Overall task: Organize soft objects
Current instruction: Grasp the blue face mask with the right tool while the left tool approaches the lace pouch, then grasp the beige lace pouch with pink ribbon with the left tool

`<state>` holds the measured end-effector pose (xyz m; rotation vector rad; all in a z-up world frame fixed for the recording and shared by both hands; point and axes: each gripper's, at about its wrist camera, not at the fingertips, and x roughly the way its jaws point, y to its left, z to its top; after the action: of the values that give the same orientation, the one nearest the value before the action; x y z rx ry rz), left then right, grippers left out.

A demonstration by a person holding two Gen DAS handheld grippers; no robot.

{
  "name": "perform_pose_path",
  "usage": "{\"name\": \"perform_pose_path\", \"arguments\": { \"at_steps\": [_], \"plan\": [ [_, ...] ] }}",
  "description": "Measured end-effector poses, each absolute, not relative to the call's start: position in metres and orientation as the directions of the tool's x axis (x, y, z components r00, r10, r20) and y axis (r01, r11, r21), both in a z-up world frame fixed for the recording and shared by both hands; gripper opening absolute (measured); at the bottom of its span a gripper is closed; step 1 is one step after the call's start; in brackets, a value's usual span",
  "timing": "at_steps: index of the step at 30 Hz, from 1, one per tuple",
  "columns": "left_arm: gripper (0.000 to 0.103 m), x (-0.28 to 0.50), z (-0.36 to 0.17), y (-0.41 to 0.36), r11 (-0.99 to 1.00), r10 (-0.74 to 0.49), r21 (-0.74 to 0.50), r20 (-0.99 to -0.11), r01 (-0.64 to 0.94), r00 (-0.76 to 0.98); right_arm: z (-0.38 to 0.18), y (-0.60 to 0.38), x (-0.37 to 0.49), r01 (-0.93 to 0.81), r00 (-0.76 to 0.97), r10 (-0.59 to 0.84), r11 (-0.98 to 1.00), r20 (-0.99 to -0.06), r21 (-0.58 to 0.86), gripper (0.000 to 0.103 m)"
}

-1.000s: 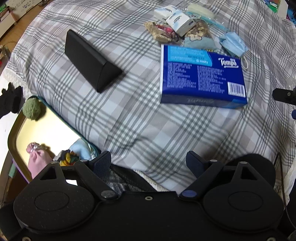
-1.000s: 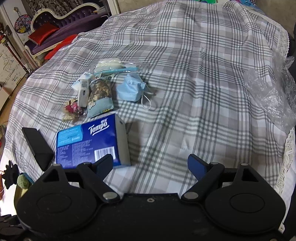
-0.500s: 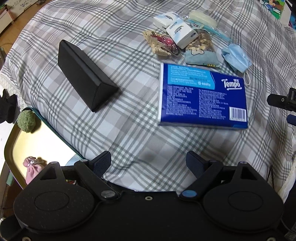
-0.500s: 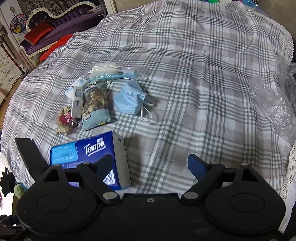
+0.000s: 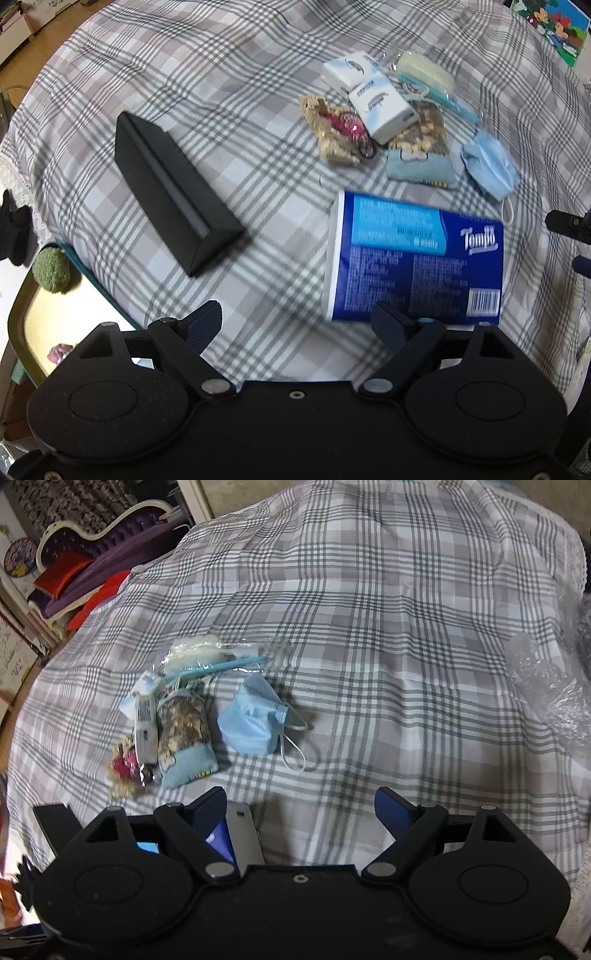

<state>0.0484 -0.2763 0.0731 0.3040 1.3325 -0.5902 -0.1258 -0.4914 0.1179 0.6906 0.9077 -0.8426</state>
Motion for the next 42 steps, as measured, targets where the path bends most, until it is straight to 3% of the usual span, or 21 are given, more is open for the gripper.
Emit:
{"name": "perform_pose_path", "arguments": {
  "at_steps": [18,32,33,35,37,42],
  "plan": [
    [0.084,0.103,0.071,-0.324,0.843,-0.226,-0.095,-0.956,0.529,0.188,0.088,-0.536,-0.048,0.912,0.321,-0.350,0.364,-0.880,0.188,0.088],
    [0.084,0.131,0.049,-0.355,0.854,-0.234,-0.108,-0.953,0.508,0.192,0.052,-0.535,-0.027,0.952,0.225,-0.434,0.290,-0.872,0.101,0.088],
    [0.084,0.132,0.046,-0.359,0.853,-0.233,-0.107,-0.954,0.511,0.190,0.049,-0.537,-0.027,0.951,0.223,-0.430,0.292,-0.875,0.100,0.087],
    [0.084,0.134,0.039,-0.366,0.853,-0.232,-0.107,-0.955,0.512,0.185,0.043,-0.539,-0.026,0.947,0.231,-0.408,0.302,-0.883,0.108,0.069],
    [0.084,0.136,0.032,-0.374,0.851,-0.223,-0.105,-0.959,0.514,0.173,0.039,-0.541,-0.029,0.940,0.255,-0.378,0.312,-0.890,0.137,0.059],
    [0.084,0.141,0.022,-0.386,0.845,-0.236,-0.121,-0.958,0.520,0.160,0.042,-0.542,-0.040,0.942,0.274,-0.415,0.298,-0.868,0.155,0.053]
  ]
}}
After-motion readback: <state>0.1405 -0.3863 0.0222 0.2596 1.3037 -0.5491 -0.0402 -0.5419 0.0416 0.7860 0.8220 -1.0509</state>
